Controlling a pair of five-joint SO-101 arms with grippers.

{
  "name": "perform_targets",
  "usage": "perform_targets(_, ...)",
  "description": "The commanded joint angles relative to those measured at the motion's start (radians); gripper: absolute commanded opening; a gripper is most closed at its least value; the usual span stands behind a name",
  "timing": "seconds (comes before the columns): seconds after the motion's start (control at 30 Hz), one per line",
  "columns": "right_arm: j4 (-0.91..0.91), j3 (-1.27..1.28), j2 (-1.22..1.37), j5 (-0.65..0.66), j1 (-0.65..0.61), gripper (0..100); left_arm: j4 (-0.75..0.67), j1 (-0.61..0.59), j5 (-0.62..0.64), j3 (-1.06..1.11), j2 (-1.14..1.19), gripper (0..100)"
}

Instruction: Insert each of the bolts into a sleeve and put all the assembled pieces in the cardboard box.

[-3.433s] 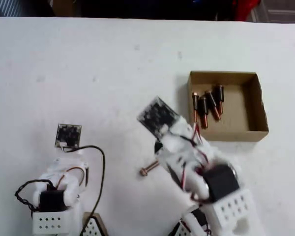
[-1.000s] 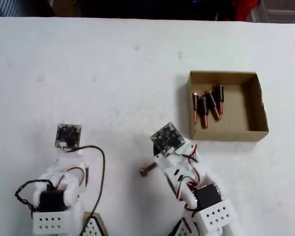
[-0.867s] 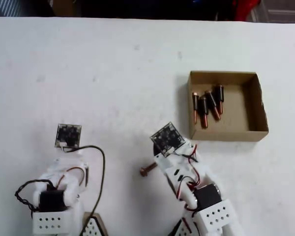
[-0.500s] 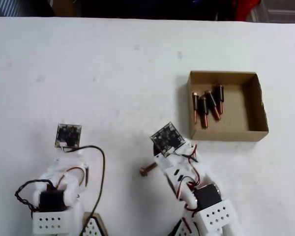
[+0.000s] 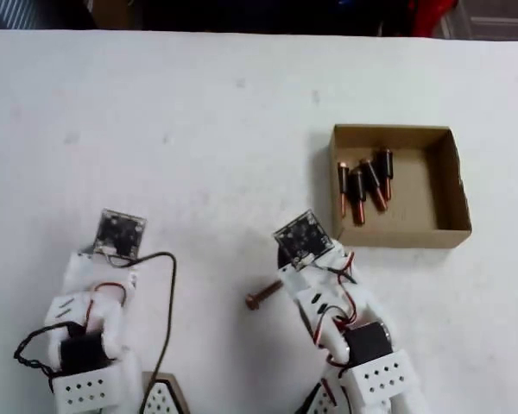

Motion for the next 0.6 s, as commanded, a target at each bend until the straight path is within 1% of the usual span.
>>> perform_targets(0.0, -0.027, -0.012, -0.018, -0.012, 0.016, 1.7, -0.066, -0.031, -0.110, -0.003, -0.013, 2)
perform_targets(0.17, -0.065, 0.006, -0.018, -0.012, 0.024, 1.7, -0.064, -0.031, -0.118, -0.005, -0.013, 2)
perform_targets(0.27, -0.154, 0.043, -0.018, -0.012, 0.064, 1.7, -0.060, -0.033, -0.121, -0.005, -0.013, 2)
perform_targets(0.37, -0.214, 0.069, -0.018, -0.012, 0.099, 1.7, -0.068, -0.031, -0.199, -0.023, -0.013, 2)
perform_targets(0.47, -0.219, 0.072, -0.018, -0.012, 0.104, 1.7, -0.037, -0.045, -0.250, -0.098, -0.013, 2)
perform_targets(0.57, -0.219, 0.072, -0.018, -0.012, 0.105, 1.7, 0.031, -0.064, -0.259, -0.218, -0.012, 2)
